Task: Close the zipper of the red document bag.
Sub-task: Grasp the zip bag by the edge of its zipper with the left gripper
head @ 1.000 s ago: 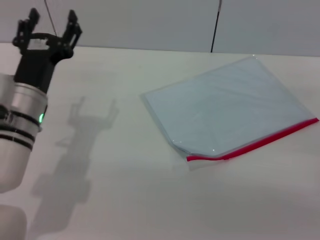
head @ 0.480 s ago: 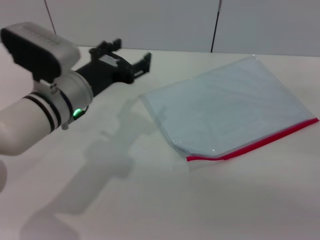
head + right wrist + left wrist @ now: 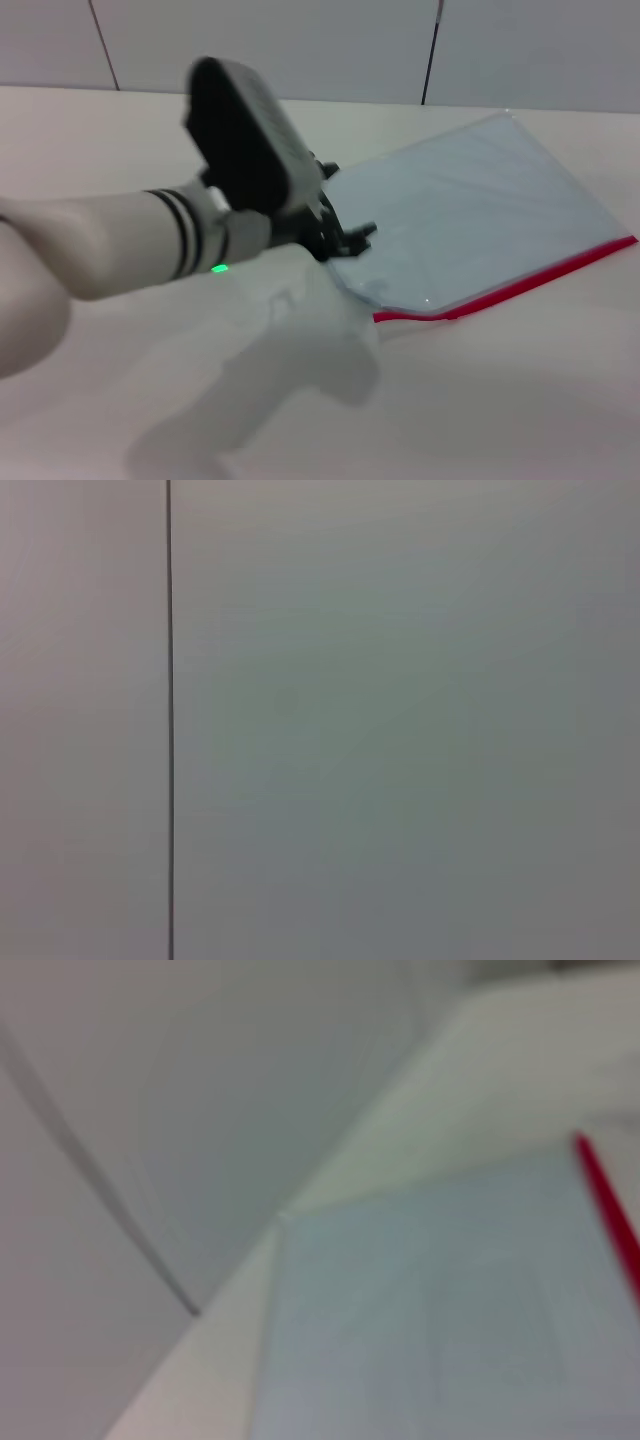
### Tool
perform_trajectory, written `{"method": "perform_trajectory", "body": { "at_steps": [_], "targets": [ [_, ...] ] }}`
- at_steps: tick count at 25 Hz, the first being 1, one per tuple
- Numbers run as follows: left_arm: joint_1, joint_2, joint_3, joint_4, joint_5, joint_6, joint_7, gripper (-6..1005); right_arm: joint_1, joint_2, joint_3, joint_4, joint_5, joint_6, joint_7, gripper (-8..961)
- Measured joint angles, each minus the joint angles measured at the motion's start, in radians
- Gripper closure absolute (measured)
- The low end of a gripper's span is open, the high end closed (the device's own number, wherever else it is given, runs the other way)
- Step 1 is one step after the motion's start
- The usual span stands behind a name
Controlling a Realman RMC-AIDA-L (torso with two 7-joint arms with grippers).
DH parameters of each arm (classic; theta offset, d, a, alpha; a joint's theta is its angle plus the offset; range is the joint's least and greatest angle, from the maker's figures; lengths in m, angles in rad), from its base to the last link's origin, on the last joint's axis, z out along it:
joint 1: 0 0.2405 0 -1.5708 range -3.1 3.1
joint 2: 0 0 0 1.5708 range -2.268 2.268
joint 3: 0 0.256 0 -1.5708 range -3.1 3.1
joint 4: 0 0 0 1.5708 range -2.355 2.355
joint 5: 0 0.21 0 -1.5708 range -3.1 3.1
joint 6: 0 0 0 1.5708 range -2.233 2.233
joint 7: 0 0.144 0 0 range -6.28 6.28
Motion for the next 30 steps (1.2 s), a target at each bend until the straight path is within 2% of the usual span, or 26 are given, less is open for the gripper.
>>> {"method": "perform_trajectory", "body": {
  "at_steps": [5,9,13,18,30],
  "targets": [
    [0.009,-0.111,-0.043,0.063,0.093,0.251,0.218,158,0.001,0.000,0.000,0.000,0.000,0.000,0.000,115],
    [0.010,-0.163,-0.039,0.094,0.139,0.367,0.309,164,0.001,0.000,-0.001,0.000,0.000,0.000,0.000,118],
    [0.017,-0.181,-0.030,0.112,0.153,0.394,0.358,170,0.001,0.000,-0.002,0.000,0.000,0.000,0.000,122],
    [0.018,-0.185,-0.012,0.093,0.154,0.384,0.379,177,0.001,-0.001,-0.002,0.000,0.000,0.001,0.000,126],
    [-0.006,-0.188,-0.008,-0.076,0.129,0.184,0.439,194,0.001,-0.002,-0.002,0.000,0.000,0.004,0.000,135]
  ]
}}
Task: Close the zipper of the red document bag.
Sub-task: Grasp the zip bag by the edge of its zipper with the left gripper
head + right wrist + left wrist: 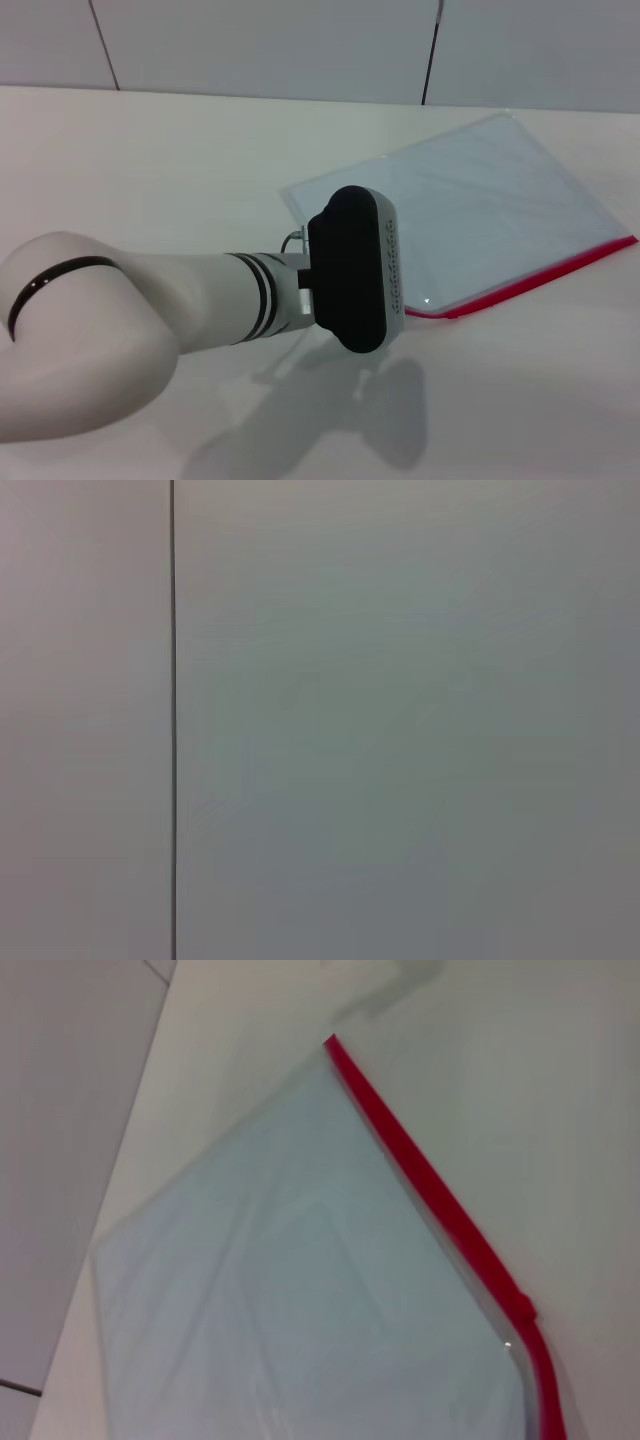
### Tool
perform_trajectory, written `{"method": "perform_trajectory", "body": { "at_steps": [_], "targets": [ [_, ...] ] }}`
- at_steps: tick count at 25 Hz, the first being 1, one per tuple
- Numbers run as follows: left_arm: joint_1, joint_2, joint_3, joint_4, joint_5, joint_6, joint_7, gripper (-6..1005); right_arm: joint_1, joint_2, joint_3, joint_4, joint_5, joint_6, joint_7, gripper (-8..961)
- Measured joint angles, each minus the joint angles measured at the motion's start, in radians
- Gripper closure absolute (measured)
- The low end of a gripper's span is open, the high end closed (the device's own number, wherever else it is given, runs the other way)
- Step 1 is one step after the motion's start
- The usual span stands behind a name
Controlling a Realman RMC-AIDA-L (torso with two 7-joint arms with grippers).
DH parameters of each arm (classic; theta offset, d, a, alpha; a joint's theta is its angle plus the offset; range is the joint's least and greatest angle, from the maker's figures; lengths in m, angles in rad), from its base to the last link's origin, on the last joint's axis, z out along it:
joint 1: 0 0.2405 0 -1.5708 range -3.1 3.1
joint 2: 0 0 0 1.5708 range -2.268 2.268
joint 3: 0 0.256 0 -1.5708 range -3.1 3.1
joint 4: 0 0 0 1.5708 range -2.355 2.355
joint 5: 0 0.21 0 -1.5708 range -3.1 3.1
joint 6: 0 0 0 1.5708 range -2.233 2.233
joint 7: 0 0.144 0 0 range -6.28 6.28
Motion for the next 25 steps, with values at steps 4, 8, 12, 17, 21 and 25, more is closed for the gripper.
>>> {"method": "perform_trajectory", "body": {
  "at_steps": [4,8,12,17,21,25],
  "targets": [
    [-0.014,-0.002,0.004,-0.045,-0.022,-0.047,0.012,199,0.000,0.001,0.000,0.000,0.000,0.001,0.000,138],
    [-0.019,-0.006,0.005,-0.074,-0.049,-0.080,0.039,205,0.001,0.001,0.000,0.000,0.000,0.002,0.000,142],
    [-0.026,-0.010,0.005,-0.095,-0.090,-0.091,0.081,211,0.001,0.002,0.000,0.000,0.000,0.003,0.000,145],
    [-0.053,-0.013,0.006,-0.135,-0.133,-0.092,0.093,218,0.001,0.002,0.000,0.000,0.000,0.003,0.000,149],
    [-0.056,-0.017,0.006,-0.153,-0.136,-0.120,0.094,352,0.001,0.002,0.000,0.000,0.000,0.003,0.000,152],
    [-0.050,-0.018,0.005,-0.161,-0.137,-0.143,0.094,499,0.001,0.002,0.000,0.000,0.000,0.004,0.000,155]
  ]
}}
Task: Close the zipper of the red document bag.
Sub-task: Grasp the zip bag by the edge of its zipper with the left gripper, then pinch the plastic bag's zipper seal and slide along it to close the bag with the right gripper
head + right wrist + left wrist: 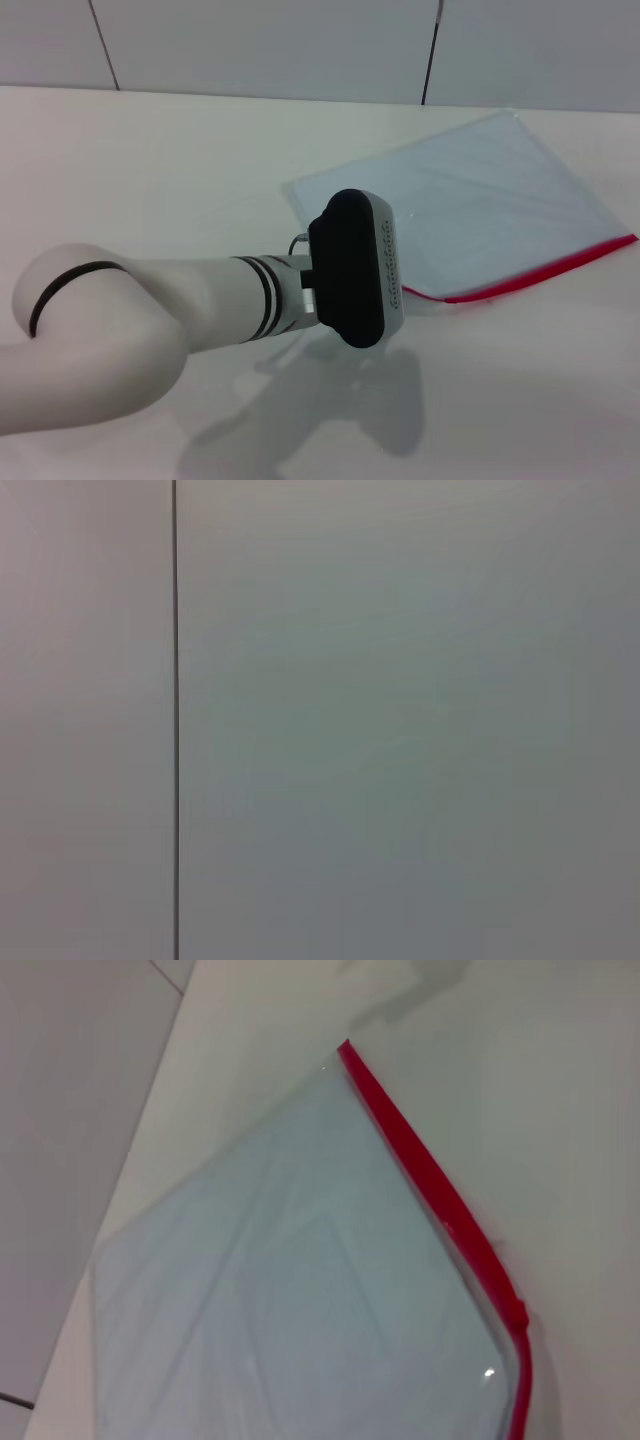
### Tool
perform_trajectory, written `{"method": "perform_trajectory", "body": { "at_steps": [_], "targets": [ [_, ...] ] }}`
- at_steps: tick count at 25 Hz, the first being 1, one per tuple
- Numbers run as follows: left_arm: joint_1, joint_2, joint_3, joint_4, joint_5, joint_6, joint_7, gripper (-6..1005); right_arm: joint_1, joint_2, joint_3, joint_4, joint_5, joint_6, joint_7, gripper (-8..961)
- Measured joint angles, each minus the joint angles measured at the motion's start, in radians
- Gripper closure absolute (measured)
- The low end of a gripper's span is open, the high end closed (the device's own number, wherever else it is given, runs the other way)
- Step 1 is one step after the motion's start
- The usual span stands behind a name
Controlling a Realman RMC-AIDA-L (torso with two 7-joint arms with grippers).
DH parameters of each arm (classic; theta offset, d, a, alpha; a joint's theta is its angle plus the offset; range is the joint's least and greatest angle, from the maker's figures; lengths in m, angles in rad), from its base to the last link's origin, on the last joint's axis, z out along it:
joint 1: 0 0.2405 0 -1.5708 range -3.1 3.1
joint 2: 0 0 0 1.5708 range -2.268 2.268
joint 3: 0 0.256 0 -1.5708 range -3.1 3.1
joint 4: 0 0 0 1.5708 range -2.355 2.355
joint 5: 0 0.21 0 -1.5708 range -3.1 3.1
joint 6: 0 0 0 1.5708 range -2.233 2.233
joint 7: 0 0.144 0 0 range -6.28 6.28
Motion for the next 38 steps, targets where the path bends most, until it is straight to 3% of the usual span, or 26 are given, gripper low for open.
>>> {"method": "perform_trajectory", "body": {
  "at_steps": [9,16,21,22,23,29,38],
  "targets": [
    [-0.006,-0.003,-0.009,-0.025,-0.010,-0.009,-0.011,740,0.000,0.000,0.000,0.000,0.000,0.000,0.000,162],
    [0.011,-0.003,-0.014,-0.053,-0.023,-0.096,-0.016,917,0.000,0.000,-0.034,-0.005,0.000,0.007,-0.004,168],
    [0.055,-0.003,-0.005,-0.066,-0.022,-0.230,-0.015,946,0.010,-0.003,-0.195,-0.052,-0.002,0.036,-0.017,172],
    [0.083,-0.003,-0.002,-0.066,-0.014,-0.305,-0.006,946,0.019,-0.003,-0.262,-0.068,-0.001,0.037,-0.043,173],
    [0.083,-0.003,-0.002,-0.066,-0.014,-0.305,-0.006,946,0.019,-0.003,-0.262,-0.068,-0.001,0.037,-0.043,174],
    [0.133,0.000,0.028,-0.068,0.004,-0.442,0.029,946,0.066,0.000,-0.523,-0.103,-0.002,0.030,-0.223,178],
    [0.145,0.000,0.053,-0.059,0.004,-0.475,0.051,947,0.129,0.003,-0.825,-0.200,-0.002,-0.134,-0.225,186]
  ]
}}
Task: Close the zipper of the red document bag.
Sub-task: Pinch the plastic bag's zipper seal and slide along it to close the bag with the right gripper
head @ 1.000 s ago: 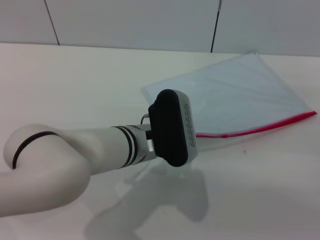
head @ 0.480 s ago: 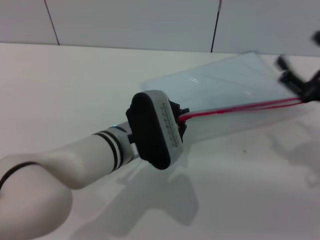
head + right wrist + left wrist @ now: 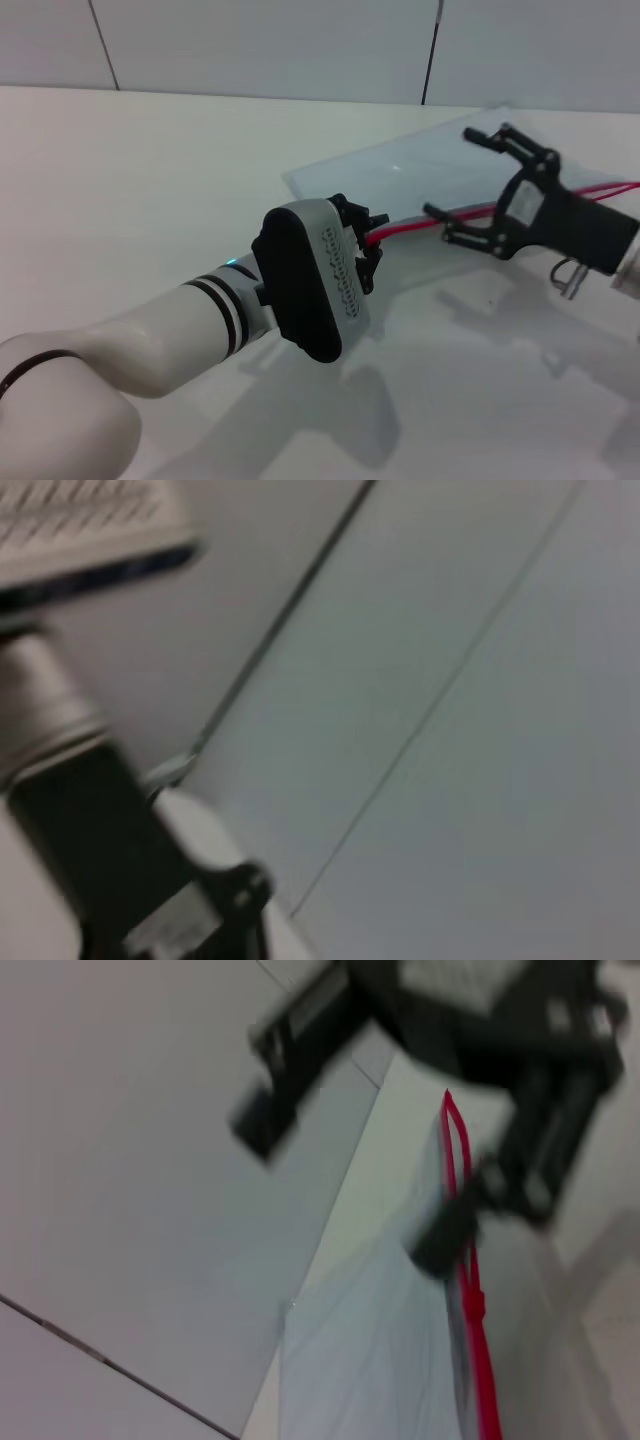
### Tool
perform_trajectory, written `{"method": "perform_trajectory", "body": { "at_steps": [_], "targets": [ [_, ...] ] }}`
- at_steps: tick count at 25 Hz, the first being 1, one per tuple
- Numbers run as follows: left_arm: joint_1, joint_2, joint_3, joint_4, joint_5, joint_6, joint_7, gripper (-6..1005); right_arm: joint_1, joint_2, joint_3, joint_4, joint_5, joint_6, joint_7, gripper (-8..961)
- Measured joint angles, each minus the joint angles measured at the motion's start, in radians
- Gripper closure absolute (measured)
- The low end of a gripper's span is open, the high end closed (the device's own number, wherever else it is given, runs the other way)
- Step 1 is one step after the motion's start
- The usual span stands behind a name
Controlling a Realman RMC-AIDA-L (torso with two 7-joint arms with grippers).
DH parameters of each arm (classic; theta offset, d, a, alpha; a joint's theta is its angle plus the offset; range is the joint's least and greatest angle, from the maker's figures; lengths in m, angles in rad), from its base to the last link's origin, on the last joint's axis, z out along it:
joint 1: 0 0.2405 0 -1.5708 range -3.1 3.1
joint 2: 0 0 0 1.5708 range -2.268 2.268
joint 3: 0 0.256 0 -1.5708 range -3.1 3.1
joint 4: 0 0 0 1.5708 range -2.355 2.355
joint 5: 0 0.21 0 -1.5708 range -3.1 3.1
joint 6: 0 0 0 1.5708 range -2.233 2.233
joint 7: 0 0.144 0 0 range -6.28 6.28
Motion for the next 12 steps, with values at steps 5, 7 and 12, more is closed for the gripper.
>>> {"method": "perform_trajectory", "body": {
  "at_steps": [5,7,12],
  "targets": [
    [0.012,0.000,0.000,0.013,0.000,0.000,0.000,947,0.018,0.000,-0.107,-0.038,0.000,-0.064,0.000,190],
    [0.020,0.003,0.000,0.025,0.000,-0.001,0.000,947,0.010,0.001,-0.149,-0.064,0.000,-0.074,-0.001,191],
    [0.037,0.009,0.000,0.044,0.000,-0.001,0.009,947,-0.006,0.001,-0.216,-0.111,0.000,-0.120,-0.001,195]
  ]
}}
